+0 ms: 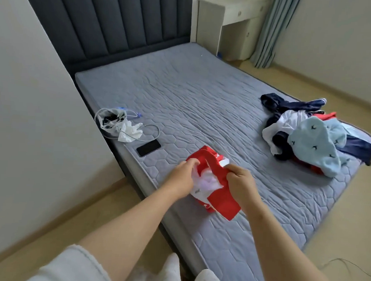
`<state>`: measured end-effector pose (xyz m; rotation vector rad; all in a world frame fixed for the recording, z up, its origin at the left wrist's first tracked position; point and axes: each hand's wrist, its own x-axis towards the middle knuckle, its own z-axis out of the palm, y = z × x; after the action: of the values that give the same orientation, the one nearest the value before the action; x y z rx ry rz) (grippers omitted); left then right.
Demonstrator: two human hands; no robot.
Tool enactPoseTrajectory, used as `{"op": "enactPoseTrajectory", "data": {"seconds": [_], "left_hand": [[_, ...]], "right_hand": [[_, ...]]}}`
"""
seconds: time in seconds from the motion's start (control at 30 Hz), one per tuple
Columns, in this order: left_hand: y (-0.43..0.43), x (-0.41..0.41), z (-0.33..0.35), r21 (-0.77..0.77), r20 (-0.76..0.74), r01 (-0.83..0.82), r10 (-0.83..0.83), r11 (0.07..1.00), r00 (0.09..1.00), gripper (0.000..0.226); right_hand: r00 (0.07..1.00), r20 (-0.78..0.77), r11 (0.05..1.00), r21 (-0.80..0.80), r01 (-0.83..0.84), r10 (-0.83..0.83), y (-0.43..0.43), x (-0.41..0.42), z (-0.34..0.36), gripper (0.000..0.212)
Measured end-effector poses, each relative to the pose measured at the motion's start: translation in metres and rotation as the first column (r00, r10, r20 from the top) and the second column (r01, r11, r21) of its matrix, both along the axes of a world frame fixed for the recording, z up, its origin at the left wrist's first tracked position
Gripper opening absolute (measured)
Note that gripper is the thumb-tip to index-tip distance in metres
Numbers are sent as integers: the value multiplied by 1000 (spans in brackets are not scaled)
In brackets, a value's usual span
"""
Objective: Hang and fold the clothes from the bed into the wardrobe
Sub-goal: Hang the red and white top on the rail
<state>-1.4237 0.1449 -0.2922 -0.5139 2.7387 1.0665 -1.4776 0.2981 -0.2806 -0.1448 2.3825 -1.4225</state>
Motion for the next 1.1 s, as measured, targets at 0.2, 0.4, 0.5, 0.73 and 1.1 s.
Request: {"op": "enactPoseTrajectory", "data": {"seconds": [0.2,0.4,0.5,0.73,1.1], "left_hand": [[30,-11,-7,-182,-23,56,-61,982,998,53],[20,-2,1,101,-99,-302,312,948,945,18],[0,15,10,255,-194,-504,554,825,810,24],[-72,114,37,421,-249,-823,921,380,298,29],[-128,375,87,367,-448,-925,854,-96,-265,14]], "right_hand": [[992,-77,994,-22,-105,103,16,12,23,53],[977,-195,996,47,-82,89,24,20,17,35],[942,-248,961,215,-173,225,8,23,6,33],[861,-299,900,284,-331,411,-88,63,4,18],[556,-231,575,17,-818,798,-240,276,38,8]]}}
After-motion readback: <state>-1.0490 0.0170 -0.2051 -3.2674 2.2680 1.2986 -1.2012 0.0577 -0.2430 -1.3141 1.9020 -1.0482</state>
